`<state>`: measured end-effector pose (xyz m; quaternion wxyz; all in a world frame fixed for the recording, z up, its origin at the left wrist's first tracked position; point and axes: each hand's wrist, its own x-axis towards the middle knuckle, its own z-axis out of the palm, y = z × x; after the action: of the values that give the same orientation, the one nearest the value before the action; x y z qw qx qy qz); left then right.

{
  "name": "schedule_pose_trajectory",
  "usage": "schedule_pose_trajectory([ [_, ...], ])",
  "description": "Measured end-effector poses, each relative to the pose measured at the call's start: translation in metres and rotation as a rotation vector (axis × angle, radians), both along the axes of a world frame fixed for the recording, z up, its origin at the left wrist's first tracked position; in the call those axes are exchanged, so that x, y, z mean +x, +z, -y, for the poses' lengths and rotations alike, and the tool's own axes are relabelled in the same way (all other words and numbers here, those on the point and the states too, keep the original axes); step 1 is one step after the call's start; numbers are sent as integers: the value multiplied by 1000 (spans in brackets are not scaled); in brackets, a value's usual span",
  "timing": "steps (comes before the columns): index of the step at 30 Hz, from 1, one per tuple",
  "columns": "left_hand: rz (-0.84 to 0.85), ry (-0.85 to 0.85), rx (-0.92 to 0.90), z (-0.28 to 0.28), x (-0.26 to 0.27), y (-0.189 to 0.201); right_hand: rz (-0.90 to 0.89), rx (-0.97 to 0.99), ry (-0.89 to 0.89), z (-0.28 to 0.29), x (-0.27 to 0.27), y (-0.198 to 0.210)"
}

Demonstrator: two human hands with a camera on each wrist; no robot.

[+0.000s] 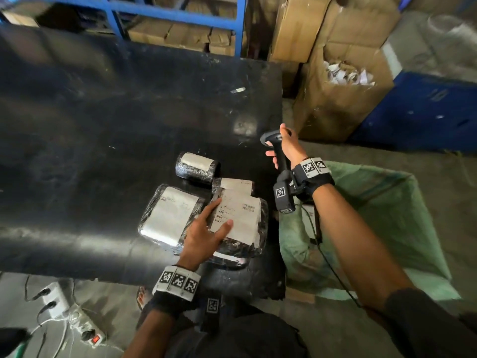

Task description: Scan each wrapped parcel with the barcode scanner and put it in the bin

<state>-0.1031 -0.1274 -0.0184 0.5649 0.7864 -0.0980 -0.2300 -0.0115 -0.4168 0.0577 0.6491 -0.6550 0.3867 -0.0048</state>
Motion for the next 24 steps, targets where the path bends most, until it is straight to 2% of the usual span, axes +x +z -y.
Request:
schedule_pose_trajectory([
  [3,9,26,-73,6,10,8,51,16,-49,-11,-27,29],
  [8,222,72,-212,26,41,48,221,51,-87,-32,-67,80],
  [12,454,156,-189,50,68,71,399,13,-81,-46,-89,120],
  [15,559,269,-165,65,76,85,481,-16,-60,-58,-108,143],
  [19,636,386,-199,74,70,93,530,-58,17,-71,-129,155],
  [24,654,463,-204,77,65,90,554,-31,81,-79,-140,155],
])
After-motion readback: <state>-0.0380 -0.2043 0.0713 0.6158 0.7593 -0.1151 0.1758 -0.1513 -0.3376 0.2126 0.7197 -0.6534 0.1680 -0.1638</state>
